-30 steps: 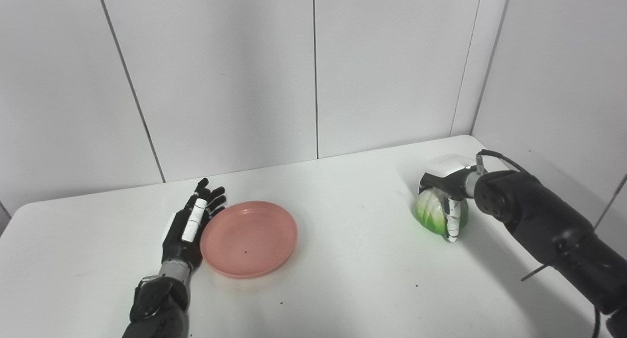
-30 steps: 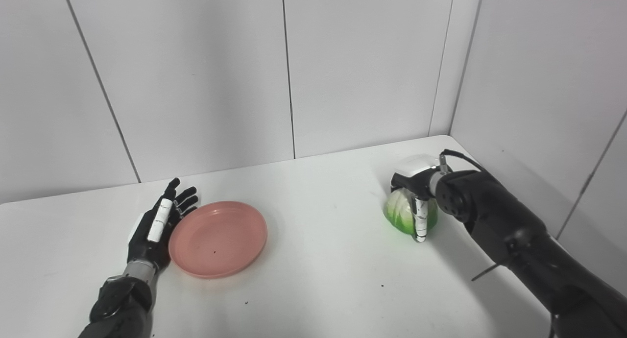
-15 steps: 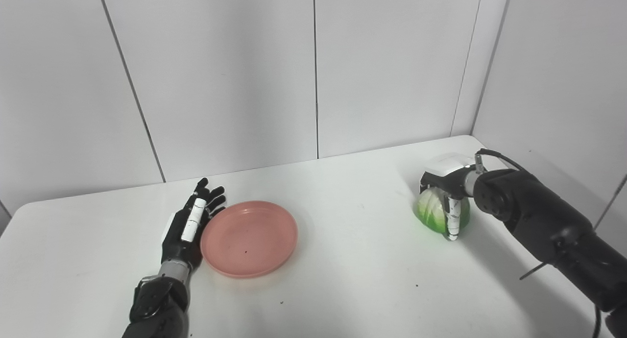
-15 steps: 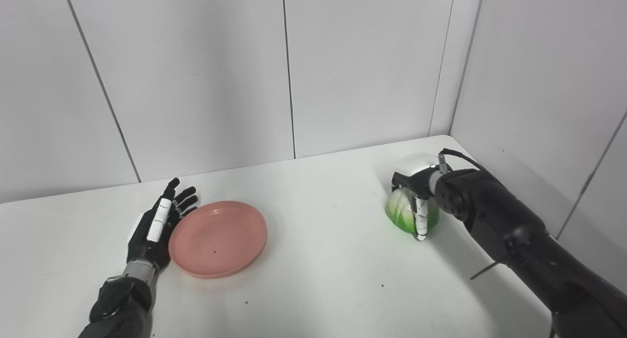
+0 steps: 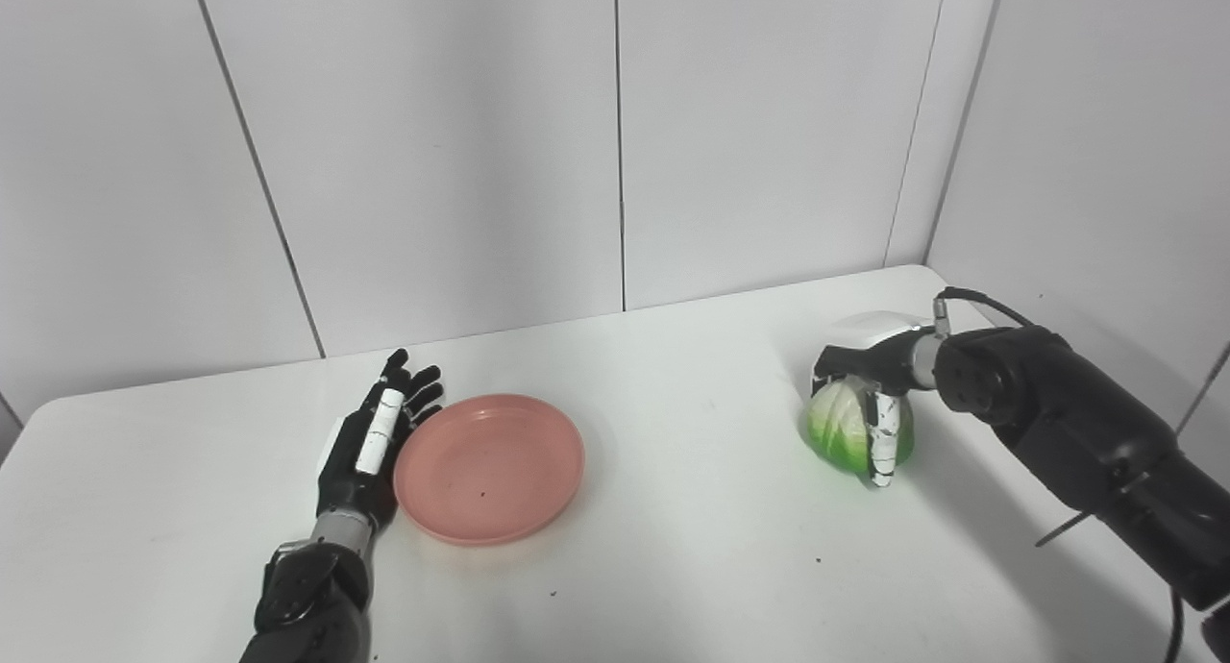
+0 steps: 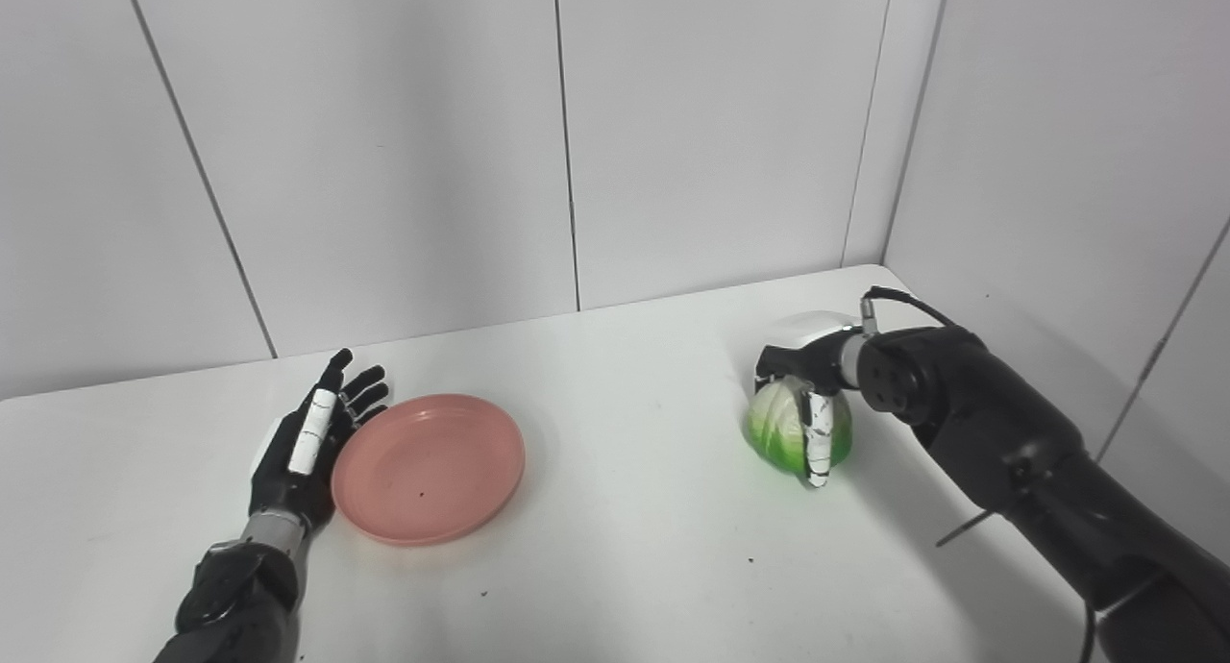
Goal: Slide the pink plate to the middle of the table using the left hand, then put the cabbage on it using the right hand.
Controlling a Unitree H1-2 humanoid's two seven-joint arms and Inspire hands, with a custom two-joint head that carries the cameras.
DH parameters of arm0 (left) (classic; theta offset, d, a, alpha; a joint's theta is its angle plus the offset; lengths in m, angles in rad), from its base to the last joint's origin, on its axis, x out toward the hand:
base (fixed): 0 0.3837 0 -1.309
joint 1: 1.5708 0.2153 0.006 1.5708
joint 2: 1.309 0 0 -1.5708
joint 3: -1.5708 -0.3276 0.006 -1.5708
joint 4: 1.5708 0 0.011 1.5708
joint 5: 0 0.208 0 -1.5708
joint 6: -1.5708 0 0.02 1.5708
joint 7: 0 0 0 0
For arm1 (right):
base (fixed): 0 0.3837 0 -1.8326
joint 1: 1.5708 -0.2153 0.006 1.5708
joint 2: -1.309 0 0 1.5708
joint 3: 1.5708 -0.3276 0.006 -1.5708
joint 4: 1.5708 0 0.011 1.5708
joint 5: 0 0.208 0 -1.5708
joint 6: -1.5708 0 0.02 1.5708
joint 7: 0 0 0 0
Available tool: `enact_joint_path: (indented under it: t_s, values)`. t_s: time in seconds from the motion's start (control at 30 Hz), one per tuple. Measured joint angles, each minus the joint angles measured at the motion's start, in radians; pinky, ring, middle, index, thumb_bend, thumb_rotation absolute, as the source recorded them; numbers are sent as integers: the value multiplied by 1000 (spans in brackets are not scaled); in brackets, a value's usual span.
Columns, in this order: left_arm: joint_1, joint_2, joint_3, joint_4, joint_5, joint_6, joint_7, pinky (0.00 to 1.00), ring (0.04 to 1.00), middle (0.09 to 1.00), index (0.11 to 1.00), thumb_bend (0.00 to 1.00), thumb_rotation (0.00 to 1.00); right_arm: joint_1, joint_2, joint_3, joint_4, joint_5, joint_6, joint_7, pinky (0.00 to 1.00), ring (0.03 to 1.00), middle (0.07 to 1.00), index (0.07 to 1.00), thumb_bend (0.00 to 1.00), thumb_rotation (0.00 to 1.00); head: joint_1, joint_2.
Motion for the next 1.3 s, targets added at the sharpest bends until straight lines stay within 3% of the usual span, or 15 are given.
enact_joint_path:
  t_s: [0.1,0.4,0.67,0.93,1.13,1.3]
  values:
    - [0,0,2,0,0,0,0,864,870,848,941,997,722,-21,0,0,-4,5,-19,7,404,463,515,465,529,0,6,2]
    - [0,-1,4,-2,0,2,1,871,878,851,944,984,729,-111,1,4,-87,-9,-32,83,397,448,500,469,530,0,17,6]
    - [8,-7,-5,-26,3,13,8,908,889,869,946,971,752,-163,10,20,-125,-40,-39,113,412,469,518,462,528,0,75,11]
    - [13,-16,-19,-42,4,22,35,895,893,863,947,969,756,-243,54,23,-139,-26,-92,140,370,419,470,487,532,0,146,9]
    - [13,-21,-33,-41,8,19,48,861,878,862,946,963,775,-304,92,24,-143,-37,-93,165,317,389,447,491,533,0,189,0]
    - [13,-26,-36,-42,22,15,70,858,878,860,945,980,771,-329,146,35,-131,-38,-93,181,374,436,499,473,531,0,206,-5]
